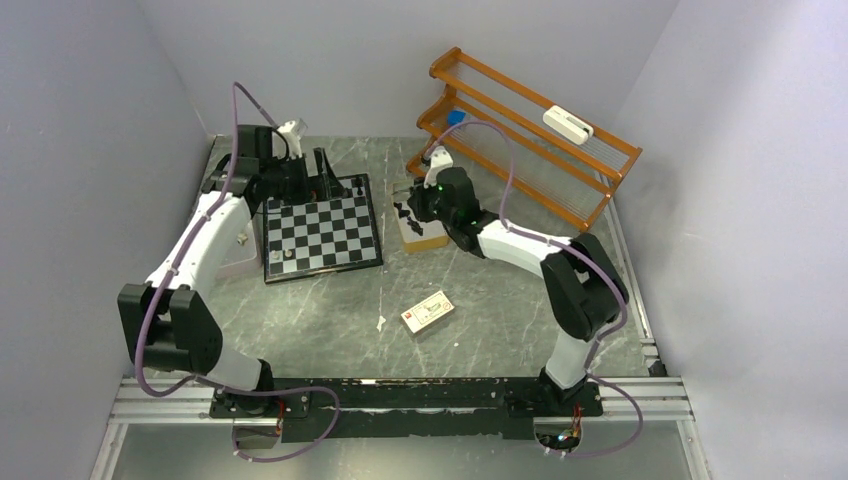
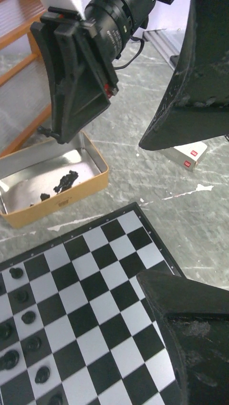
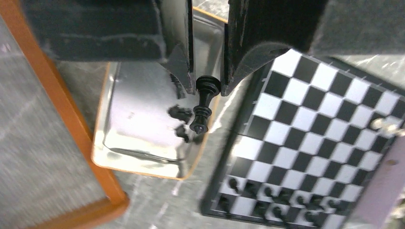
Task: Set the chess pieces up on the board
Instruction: Pick up the chess piece from the storage box.
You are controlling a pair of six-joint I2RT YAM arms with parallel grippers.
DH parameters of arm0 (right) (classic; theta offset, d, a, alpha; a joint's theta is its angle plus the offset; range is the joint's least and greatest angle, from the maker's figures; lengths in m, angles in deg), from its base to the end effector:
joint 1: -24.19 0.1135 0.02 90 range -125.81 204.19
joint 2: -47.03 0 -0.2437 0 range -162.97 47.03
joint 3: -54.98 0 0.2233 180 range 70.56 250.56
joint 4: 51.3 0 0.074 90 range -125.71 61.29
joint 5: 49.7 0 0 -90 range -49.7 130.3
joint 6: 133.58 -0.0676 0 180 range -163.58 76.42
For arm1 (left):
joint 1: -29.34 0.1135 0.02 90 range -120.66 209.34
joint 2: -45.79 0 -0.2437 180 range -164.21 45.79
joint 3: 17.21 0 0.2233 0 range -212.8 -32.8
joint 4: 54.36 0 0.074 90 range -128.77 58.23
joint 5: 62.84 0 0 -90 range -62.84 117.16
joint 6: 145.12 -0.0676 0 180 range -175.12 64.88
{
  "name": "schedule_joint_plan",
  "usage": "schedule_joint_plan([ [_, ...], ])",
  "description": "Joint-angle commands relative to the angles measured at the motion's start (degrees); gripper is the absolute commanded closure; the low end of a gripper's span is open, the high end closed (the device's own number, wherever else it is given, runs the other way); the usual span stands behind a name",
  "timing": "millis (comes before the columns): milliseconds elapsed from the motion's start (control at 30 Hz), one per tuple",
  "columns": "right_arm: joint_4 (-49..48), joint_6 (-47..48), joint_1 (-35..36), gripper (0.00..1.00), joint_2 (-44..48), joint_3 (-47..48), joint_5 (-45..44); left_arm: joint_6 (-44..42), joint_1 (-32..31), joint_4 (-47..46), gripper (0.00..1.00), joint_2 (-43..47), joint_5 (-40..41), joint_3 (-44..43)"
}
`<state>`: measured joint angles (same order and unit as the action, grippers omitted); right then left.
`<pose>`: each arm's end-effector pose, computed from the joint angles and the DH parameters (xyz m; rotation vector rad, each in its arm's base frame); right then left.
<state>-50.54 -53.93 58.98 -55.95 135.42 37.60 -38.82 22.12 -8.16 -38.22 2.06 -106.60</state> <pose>0.3393 0.2319 0.2094 -0.3943 1.9676 0.4632 0.3131 -0.0686 0.2884 0.0513 2.3022 -0.7130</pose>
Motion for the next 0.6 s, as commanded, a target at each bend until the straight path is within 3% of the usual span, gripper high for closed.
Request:
schedule_joint_plan([
  [0,-11.4,2.9,0.5,0.83,4.2,-4.4,13.4,-0.4,-0.4,1.7,0.0,-0.9,-6.8,-2.5],
  [100,-15.1,3.9,1.8,0.83,5.9,-7.1,16.6,0.1,-0.5,0.9,0.11,-1.0,-9.0,-1.7],
  [333,-19.0,6.4,5.5,0.82,8.0,-8.6,21.4,-0.6,-3.0,0.8,0.14,-3.0,-13.6,-0.9],
  [567,-20.0,8.6,8.7,0.82,8.8,-8.7,21.8,0.1,-4.8,-1.3,0.24,-4.5,-18.0,0.3],
])
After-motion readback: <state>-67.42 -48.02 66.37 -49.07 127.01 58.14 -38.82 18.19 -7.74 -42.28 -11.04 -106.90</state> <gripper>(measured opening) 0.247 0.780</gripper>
